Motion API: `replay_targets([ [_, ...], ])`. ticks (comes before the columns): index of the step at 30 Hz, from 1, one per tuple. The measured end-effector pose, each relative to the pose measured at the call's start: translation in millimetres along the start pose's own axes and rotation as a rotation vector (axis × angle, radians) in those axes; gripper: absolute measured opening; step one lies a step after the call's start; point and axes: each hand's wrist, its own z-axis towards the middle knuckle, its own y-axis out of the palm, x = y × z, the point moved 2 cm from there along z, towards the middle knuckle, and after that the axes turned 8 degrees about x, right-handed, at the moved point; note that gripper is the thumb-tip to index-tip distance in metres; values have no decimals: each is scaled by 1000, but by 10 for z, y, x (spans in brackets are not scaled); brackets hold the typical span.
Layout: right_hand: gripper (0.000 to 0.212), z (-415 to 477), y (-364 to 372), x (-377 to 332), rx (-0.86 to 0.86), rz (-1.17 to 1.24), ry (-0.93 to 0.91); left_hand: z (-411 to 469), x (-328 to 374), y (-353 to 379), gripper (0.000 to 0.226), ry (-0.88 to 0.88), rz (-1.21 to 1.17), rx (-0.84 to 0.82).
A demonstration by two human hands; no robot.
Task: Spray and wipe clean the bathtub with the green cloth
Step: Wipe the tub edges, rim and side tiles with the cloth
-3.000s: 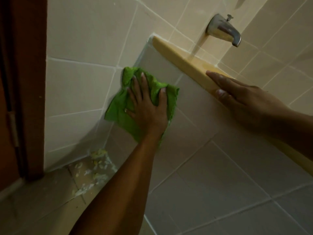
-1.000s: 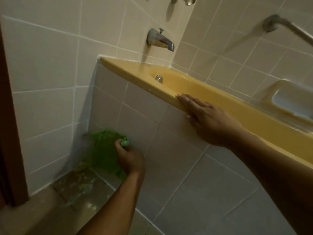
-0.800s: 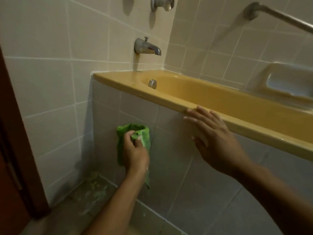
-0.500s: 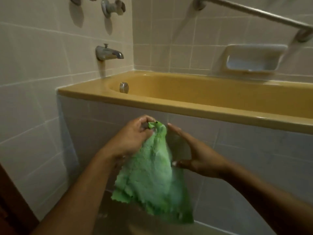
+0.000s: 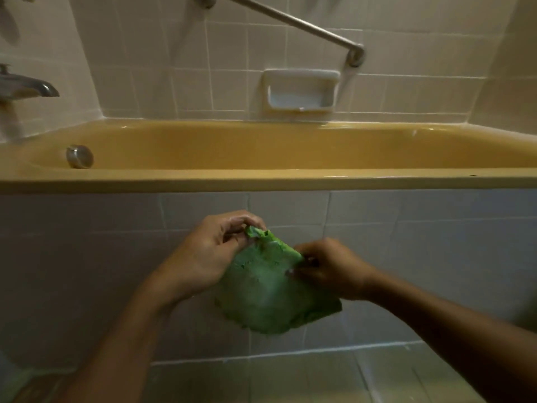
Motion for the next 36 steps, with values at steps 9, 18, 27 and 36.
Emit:
replay_targets([
  [9,36,-696,-800,323,416,129,154,-63,-188,958,42,-90,-238,-402],
  [18,24,-1761,-1719,1090,399,349,429,314,-21,2894,32,-147,-166,-607],
  [27,29,-2884,-2533,1792,14,486,647,271,557,4023,13,-44,-154,-851],
  [36,65,-3388,-2415,2283,107,848,584,682,1167,4856,11,204,148,-820],
])
